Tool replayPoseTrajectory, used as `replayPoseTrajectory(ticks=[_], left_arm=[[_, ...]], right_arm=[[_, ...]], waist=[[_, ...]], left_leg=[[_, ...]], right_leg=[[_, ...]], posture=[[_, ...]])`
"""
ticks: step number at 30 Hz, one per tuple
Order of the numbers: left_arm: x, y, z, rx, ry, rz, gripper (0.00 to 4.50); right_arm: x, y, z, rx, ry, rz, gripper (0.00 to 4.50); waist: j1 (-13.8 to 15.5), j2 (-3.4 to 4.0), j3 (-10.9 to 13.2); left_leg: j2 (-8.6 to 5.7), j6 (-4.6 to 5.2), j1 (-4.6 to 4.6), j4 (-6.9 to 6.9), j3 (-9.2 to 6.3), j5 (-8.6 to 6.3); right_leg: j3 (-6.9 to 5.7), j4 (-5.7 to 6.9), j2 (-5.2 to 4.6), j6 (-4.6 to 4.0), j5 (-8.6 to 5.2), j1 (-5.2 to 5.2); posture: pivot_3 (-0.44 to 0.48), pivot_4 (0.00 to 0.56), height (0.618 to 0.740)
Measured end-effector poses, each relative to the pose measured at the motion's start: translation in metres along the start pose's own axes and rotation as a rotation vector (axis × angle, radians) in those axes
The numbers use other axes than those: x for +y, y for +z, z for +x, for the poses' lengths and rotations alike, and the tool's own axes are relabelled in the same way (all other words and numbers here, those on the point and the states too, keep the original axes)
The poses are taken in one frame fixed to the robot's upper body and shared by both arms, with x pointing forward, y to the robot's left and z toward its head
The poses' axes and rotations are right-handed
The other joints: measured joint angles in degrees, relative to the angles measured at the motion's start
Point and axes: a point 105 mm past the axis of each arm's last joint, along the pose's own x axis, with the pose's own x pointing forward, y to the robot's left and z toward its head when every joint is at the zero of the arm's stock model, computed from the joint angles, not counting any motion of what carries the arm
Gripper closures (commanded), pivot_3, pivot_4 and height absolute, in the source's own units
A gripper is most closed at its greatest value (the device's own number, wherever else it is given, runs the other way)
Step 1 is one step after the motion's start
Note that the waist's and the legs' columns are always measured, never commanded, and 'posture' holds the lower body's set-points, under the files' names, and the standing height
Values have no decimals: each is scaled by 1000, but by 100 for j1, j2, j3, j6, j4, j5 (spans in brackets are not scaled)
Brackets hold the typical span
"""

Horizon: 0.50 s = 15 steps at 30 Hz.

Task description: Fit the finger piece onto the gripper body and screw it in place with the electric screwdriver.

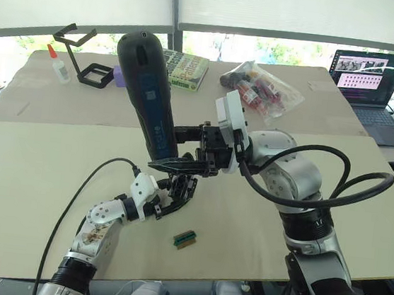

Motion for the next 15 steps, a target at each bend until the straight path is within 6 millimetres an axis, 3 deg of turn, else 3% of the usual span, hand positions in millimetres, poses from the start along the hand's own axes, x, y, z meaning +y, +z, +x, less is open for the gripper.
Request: replayPoseTrajectory(ticks=[15], left_arm=[[-2,-1,-1,1,10,-5,1998]], right_arm=[[2,-3,2,-1,2,9,2524]], waist=[[-1,0,0]], left_leg=[[0,0,0,-2,0,0]], right_leg=[[-1,0,0,0,0,0]], posture=[[0,150,740]])
